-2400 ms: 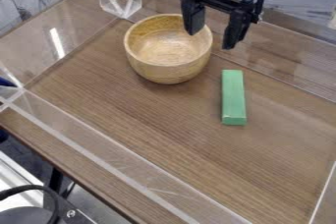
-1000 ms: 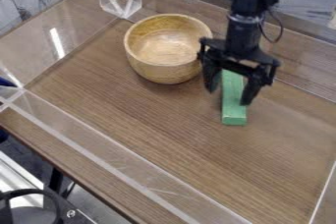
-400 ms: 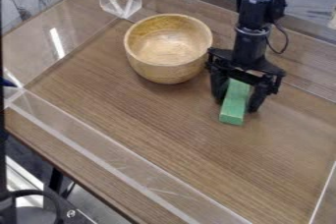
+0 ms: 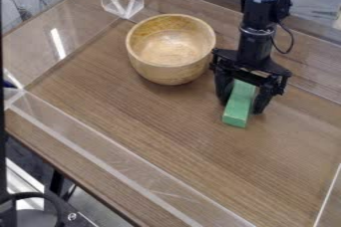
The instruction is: Put the green block in the brown bowl
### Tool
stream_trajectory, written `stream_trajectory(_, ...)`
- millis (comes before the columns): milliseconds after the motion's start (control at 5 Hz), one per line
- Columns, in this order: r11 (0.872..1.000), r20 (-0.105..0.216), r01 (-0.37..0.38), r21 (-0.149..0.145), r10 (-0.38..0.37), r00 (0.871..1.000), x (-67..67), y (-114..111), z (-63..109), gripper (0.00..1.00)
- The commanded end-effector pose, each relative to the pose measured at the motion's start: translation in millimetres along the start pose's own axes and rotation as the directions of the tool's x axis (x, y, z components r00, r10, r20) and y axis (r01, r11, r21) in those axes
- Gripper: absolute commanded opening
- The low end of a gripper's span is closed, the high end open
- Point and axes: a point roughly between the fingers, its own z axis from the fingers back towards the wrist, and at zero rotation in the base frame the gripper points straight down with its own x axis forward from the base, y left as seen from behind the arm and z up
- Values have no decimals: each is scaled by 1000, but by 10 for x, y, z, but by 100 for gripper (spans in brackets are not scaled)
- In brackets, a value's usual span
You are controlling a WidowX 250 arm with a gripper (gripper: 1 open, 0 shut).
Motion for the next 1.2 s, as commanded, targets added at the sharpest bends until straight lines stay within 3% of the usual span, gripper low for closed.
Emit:
stream_trajectory(0, 1000, 78, 12, -12, -11, 997, 102, -42, 234, 100)
stream_trajectory(1000, 999, 90, 25, -30, -22, 996, 89, -54, 322, 100)
